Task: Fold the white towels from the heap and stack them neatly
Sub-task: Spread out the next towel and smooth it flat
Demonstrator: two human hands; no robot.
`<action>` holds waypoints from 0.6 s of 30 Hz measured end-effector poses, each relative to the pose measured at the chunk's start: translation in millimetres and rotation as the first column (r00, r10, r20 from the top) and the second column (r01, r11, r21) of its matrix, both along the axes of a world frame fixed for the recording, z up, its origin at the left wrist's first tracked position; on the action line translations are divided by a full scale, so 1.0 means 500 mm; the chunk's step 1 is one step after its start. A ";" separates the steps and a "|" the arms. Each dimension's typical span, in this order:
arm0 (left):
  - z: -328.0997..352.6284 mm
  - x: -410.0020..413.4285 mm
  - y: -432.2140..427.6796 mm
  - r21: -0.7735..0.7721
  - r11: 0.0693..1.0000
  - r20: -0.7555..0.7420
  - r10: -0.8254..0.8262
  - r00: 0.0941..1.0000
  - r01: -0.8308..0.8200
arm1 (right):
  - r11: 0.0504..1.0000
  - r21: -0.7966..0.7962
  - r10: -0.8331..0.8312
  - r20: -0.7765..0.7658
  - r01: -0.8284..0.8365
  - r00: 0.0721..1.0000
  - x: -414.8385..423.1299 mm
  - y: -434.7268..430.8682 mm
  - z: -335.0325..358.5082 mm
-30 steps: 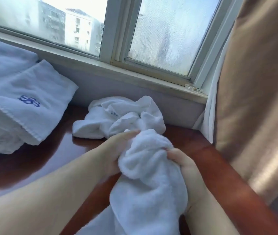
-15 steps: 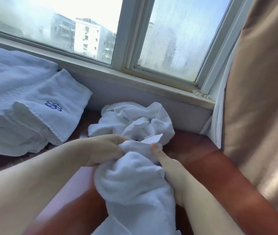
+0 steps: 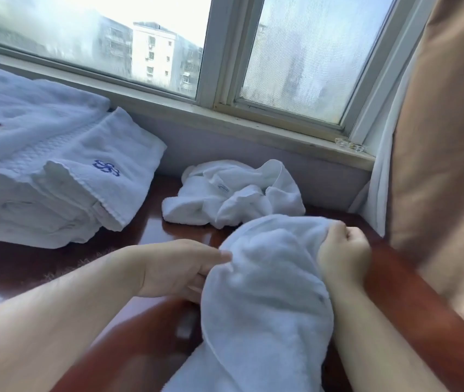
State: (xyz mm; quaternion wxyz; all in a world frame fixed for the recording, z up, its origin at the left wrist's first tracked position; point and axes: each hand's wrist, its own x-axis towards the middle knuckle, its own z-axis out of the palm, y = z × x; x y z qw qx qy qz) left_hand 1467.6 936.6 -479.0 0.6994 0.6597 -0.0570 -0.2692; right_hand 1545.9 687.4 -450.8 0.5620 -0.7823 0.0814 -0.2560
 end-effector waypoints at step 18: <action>0.107 0.079 -0.145 0.562 0.428 0.781 0.007 0.624 -0.708 | 0.803 -0.589 0.248 0.192 -0.090 0.950 -0.034 -0.078 0.012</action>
